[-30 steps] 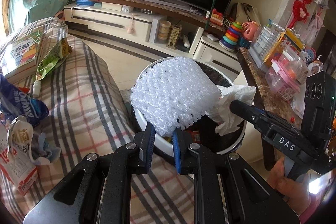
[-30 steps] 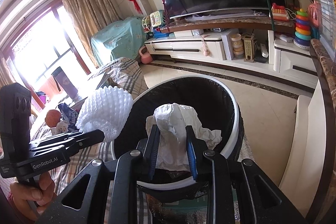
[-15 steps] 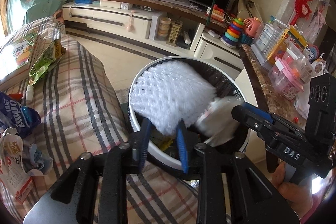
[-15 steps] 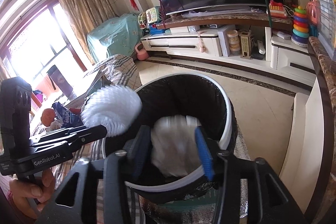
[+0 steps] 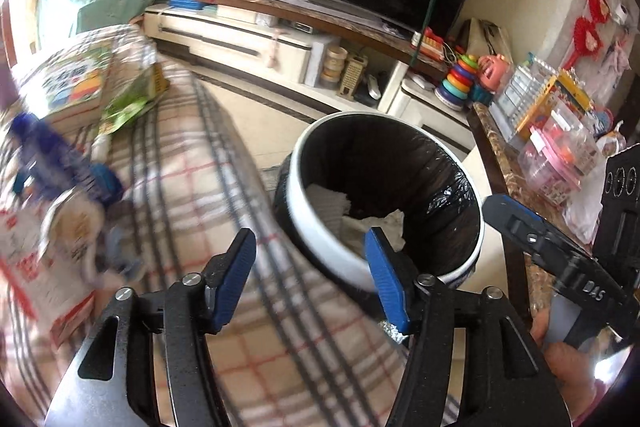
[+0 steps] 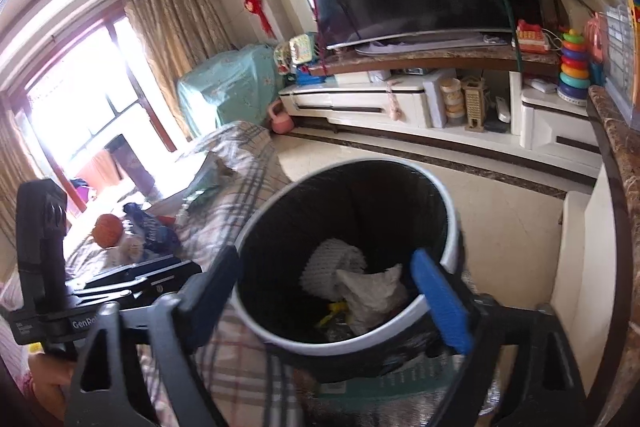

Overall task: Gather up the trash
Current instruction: 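Open both tools to drop the foam net and tissue into the bin, then move both open tools back over the bed toward the remaining trash, then grasp the pink candy pack with the left tool while the right tool grasps the white milk carton, then carry the pink candy pack and milk carton over the trash bin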

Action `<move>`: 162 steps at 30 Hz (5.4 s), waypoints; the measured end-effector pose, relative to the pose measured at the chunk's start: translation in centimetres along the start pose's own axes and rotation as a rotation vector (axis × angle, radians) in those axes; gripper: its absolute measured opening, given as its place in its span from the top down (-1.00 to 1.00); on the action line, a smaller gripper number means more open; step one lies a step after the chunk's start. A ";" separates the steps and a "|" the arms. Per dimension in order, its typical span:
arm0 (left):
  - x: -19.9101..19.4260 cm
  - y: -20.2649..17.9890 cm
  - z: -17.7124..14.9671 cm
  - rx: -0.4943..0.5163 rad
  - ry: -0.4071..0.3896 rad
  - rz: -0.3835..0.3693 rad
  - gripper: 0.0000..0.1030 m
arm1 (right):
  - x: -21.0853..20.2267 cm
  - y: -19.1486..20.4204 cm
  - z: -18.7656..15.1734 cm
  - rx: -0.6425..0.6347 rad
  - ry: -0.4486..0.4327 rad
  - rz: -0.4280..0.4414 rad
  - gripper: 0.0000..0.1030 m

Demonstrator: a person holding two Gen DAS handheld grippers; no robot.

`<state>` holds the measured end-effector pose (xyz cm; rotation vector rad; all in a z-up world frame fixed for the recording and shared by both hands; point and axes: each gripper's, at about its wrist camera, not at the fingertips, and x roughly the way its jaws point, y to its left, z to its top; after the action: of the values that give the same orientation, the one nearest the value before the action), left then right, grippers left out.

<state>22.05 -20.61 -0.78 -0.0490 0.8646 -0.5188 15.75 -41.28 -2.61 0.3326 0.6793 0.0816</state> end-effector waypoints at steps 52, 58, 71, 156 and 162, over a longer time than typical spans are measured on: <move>-14.5 23.0 -12.6 -0.285 -0.045 0.332 -0.32 | 9.8 22.1 -7.8 -0.311 0.269 0.294 -0.69; -13.1 25.2 -11.4 -0.192 0.014 0.357 -0.38 | 12.1 22.9 -7.1 -0.318 0.292 0.297 -0.69; -11.3 25.1 -11.0 -0.041 0.068 0.368 -0.19 | 13.1 23.4 -7.1 -0.329 0.317 0.309 -0.21; -6.0 3.1 -6.0 0.054 0.017 -0.112 0.63 | -1.8 5.9 -5.2 -0.041 0.078 0.115 -0.14; -5.2 1.0 -4.3 0.093 0.012 -0.129 0.63 | -2.1 4.3 -4.1 -0.012 0.051 0.105 -0.14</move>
<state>16.52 -16.72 -0.17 -0.0168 0.8516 -0.6799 11.68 -36.46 -2.94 0.3554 0.7119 0.1944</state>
